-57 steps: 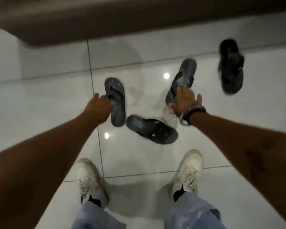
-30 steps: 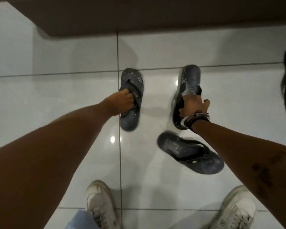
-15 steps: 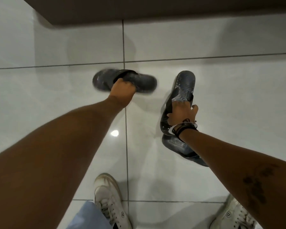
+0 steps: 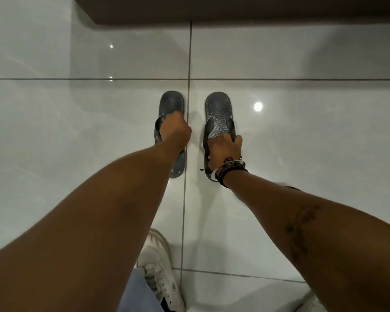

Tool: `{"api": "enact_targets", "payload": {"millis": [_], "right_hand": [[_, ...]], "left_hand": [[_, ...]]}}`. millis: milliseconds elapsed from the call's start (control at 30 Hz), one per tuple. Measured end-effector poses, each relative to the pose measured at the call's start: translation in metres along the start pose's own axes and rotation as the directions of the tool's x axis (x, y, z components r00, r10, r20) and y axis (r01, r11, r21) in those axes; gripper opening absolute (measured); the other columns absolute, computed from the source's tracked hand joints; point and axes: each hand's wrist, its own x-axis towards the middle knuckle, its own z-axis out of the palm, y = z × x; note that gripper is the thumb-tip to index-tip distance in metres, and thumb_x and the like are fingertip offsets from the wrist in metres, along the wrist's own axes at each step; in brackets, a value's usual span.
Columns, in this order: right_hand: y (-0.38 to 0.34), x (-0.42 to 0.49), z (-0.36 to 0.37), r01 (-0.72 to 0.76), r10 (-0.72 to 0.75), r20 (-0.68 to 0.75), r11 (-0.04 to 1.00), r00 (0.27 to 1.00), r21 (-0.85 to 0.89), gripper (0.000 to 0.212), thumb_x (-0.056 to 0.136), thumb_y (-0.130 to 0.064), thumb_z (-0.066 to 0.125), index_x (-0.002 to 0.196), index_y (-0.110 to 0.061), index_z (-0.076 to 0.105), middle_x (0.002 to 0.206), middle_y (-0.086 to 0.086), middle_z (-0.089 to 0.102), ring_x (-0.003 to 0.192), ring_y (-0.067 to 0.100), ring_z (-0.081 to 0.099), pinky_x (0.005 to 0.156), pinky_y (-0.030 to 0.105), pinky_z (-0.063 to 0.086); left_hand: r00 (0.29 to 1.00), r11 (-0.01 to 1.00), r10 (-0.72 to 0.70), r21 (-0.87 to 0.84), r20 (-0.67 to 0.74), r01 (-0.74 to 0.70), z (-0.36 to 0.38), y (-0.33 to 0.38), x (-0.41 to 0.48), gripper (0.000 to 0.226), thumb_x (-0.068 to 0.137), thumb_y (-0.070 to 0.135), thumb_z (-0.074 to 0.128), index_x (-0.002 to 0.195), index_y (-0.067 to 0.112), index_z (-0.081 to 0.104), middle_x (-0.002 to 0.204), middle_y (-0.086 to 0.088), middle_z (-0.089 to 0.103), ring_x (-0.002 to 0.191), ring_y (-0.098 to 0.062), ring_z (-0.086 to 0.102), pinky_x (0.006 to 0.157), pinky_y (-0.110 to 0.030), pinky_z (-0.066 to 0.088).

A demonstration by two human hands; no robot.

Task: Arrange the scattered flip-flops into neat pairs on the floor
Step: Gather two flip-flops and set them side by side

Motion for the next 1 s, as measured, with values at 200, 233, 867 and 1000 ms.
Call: {"api": "enact_targets", "payload": {"millis": [200, 233, 867, 1000], "right_hand": [[-0.006, 0.011, 0.005, -0.008, 0.007, -0.04, 1.0, 0.999, -0.023, 0.033, 0.071, -0.025, 0.065, 0.104, -0.024, 0.062, 0.102, 0.001, 0.066, 0.108, 0.025, 0.049, 0.098, 0.047, 0.032], [-0.008, 0.014, 0.003, -0.007, 0.007, -0.038, 1.0, 0.999, -0.01, 0.034, 0.072, -0.025, 0.065, 0.105, -0.024, 0.062, 0.103, 0.001, 0.066, 0.109, 0.025, 0.049, 0.098, 0.047, 0.032], [-0.05, 0.033, -0.003, 0.022, -0.007, -0.104, 0.99, 0.995, 0.14, 0.028, 0.08, -0.03, 0.056, 0.105, -0.021, 0.064, 0.112, 0.006, 0.063, 0.113, 0.029, 0.048, 0.102, 0.053, 0.029], [-0.035, 0.005, -0.013, 0.088, -0.016, -0.264, 0.96, 0.964, 0.266, 0.026, 0.081, -0.026, 0.057, 0.106, -0.022, 0.064, 0.114, 0.006, 0.061, 0.11, 0.03, 0.049, 0.1, 0.052, 0.029]], "left_hand": [[0.995, 0.994, 0.096, -0.044, -0.019, -0.097, -0.002, 0.017, -0.006, 0.018, 0.09, 0.016, 0.065, 0.103, 0.002, 0.068, 0.104, -0.016, 0.071, 0.096, -0.032, 0.068, 0.081, -0.037, 0.054], [0.995, 0.994, 0.094, -0.045, -0.034, -0.095, -0.004, 0.018, -0.006, 0.019, 0.091, 0.016, 0.065, 0.104, 0.002, 0.068, 0.105, -0.016, 0.071, 0.097, -0.032, 0.068, 0.081, -0.037, 0.054], [0.999, 0.989, 0.026, -0.145, -0.024, -0.029, -0.023, 0.002, 0.005, 0.032, 0.089, 0.031, 0.06, 0.094, 0.0, 0.07, 0.097, -0.018, 0.072, 0.091, -0.034, 0.068, 0.075, -0.034, 0.052], [0.983, 1.0, -0.008, -0.011, -0.184, 0.006, -0.03, 0.012, -0.013, 0.031, 0.09, 0.029, 0.052, 0.098, 0.004, 0.07, 0.101, -0.02, 0.072, 0.094, -0.038, 0.067, 0.086, -0.043, 0.051]]}}
